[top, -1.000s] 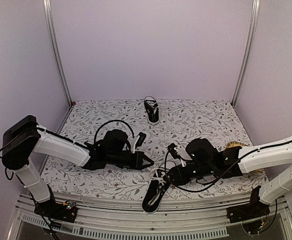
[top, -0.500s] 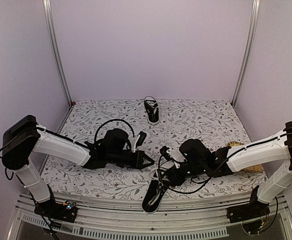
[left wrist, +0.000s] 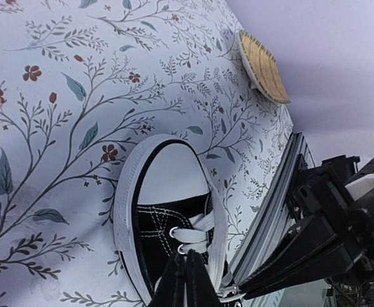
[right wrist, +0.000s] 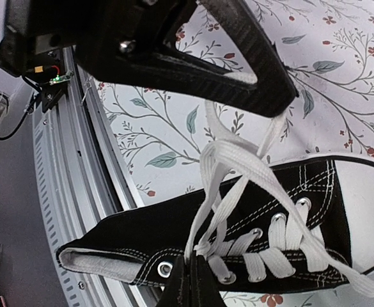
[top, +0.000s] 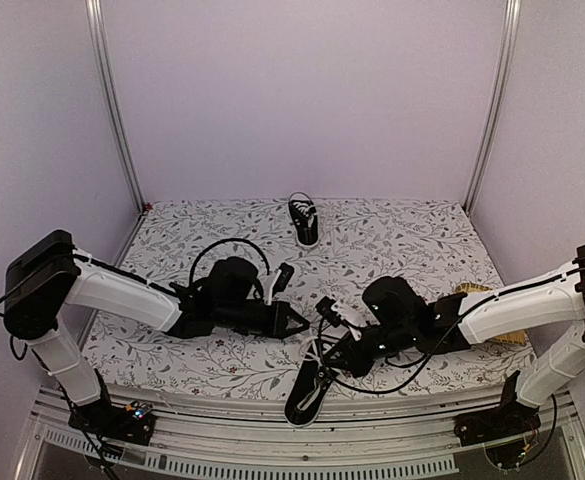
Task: Tie the shoes
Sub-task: Adjust the loop with the shoelace from the shoe.
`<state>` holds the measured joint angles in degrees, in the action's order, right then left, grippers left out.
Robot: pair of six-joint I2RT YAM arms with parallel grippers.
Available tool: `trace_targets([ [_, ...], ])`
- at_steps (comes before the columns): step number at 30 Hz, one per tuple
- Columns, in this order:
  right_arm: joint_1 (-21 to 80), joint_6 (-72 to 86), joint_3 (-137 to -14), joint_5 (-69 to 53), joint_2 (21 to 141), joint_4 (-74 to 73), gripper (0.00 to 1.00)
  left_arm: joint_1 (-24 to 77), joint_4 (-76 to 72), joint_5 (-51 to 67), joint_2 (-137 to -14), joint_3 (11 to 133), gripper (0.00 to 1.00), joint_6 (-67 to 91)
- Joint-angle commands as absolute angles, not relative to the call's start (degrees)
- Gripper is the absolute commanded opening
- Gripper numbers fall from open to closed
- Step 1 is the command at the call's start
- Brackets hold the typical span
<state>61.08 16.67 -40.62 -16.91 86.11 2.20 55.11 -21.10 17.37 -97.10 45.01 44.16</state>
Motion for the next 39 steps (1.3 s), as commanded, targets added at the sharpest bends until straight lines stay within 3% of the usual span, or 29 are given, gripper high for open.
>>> trace_targets([
  [1, 61.0, 18.3, -37.8, -18.6, 79.3, -1.1, 0.02, 55.8, -21.3, 17.1, -95.9, 45.2, 0.00, 43.2],
  [14, 72.4, 28.6, -38.3, -18.0, 69.1, -9.1, 0.02, 59.2, -22.0, 16.5, -95.9, 43.1, 0.00, 43.3],
  [19, 77.9, 31.9, -43.7, -16.7, 75.1, -2.4, 0.02, 59.4, -22.1, 16.7, -94.8, 42.3, 0.00, 43.2],
  [24, 80.8, 32.3, -52.6, -16.1, 88.5, 3.6, 0.03, 59.6, -21.6, 17.4, -94.6, 42.5, 0.00, 42.5],
  [26, 81.5, 32.3, -55.9, -15.4, 94.0, 5.0, 0.13, 59.5, -21.5, 17.6, -94.4, 42.4, 0.00, 42.3],
  [29, 81.6, 31.9, -58.7, -13.2, 96.2, 5.3, 0.41, 59.6, -21.4, 17.9, -93.9, 42.0, 0.00, 41.9],
  [31, 81.5, 30.8, -59.2, -10.5, 94.5, 3.3, 0.51, 59.7, -21.4, 18.2, -93.6, 41.8, 0.00, 41.3],
  [34, 80.0, 28.2, -58.1, -7.7, 89.8, -1.2, 0.58, 59.6, -21.8, 18.6, -93.5, 41.7, 0.00, 40.9],
  [39, 73.1, 23.7, -51.6, -7.1, 81.0, -5.1, 0.60, 59.6, -21.6, 18.6, -94.1, 42.6, 0.00, 40.9],
])
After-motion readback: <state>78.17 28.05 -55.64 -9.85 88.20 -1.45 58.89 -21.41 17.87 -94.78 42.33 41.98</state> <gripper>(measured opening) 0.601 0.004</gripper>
